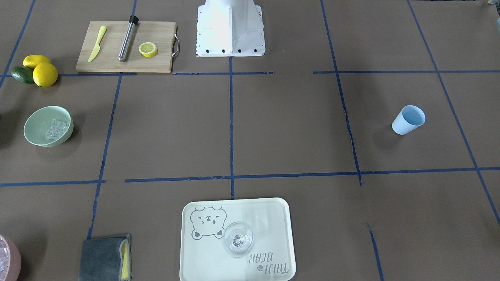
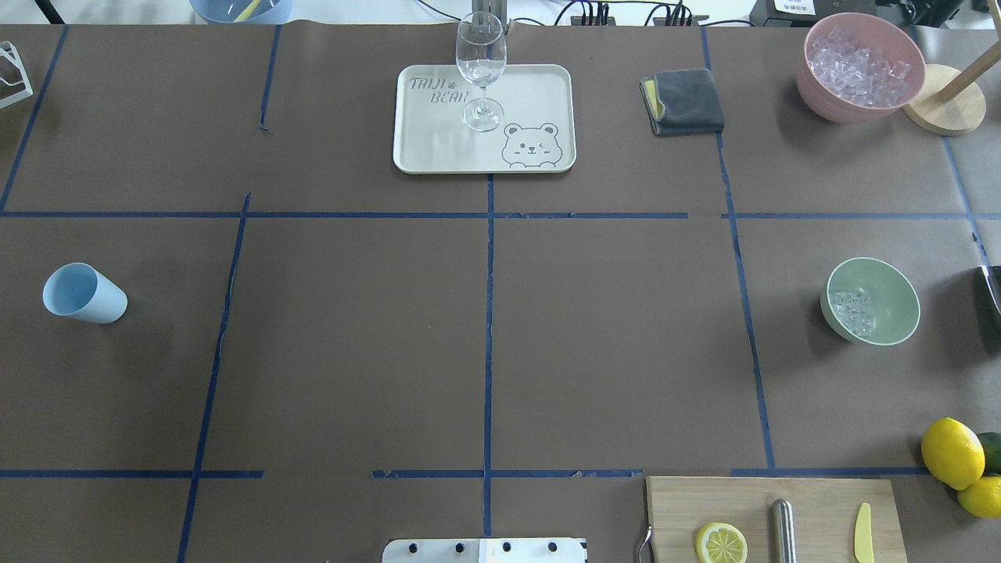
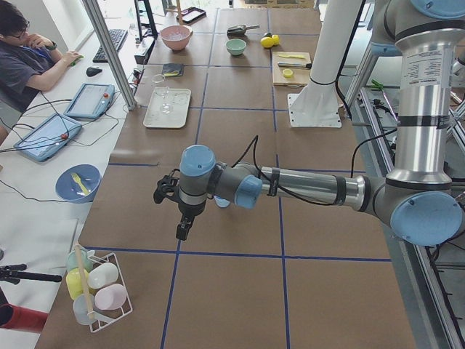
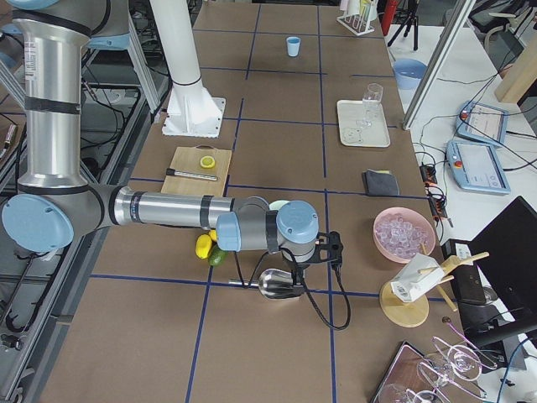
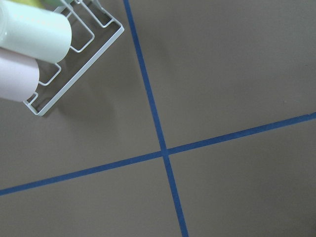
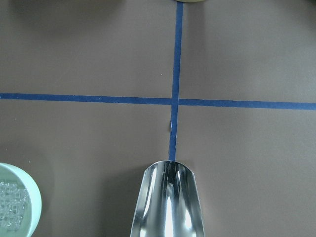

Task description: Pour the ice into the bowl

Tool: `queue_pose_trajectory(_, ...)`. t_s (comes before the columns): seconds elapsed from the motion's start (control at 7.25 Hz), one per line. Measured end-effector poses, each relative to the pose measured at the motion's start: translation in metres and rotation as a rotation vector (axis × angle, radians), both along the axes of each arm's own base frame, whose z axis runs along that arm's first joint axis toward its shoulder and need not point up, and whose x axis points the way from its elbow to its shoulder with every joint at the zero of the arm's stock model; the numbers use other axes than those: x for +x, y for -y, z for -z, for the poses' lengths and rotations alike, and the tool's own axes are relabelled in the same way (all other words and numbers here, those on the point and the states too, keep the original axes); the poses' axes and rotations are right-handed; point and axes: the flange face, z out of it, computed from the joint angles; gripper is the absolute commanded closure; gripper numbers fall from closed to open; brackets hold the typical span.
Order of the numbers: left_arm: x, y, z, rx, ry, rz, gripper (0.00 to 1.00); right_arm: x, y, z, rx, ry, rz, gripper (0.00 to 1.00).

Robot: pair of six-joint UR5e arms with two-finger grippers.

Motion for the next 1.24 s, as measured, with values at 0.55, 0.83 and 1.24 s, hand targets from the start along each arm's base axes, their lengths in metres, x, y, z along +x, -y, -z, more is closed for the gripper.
queue_pose_trajectory(0.55,-0.023,-0.012,-0.038,-0.117,-0.065,0.042,0.00,0.002,0.006,0.005,0.022,-0.020,-0.003,0.00)
queue_pose_trajectory(0.83,-0.023,-0.013,-0.040,-0.143,-0.065,0.040,0.00,0.002,0.006,0.004,0.009,-0.016,-0.004,0.00)
queue_pose_trajectory(1.24,-0.023,-0.014,-0.040,-0.146,-0.063,0.036,0.00,0.002,0.006,0.004,-0.034,-0.012,-0.004,0.00)
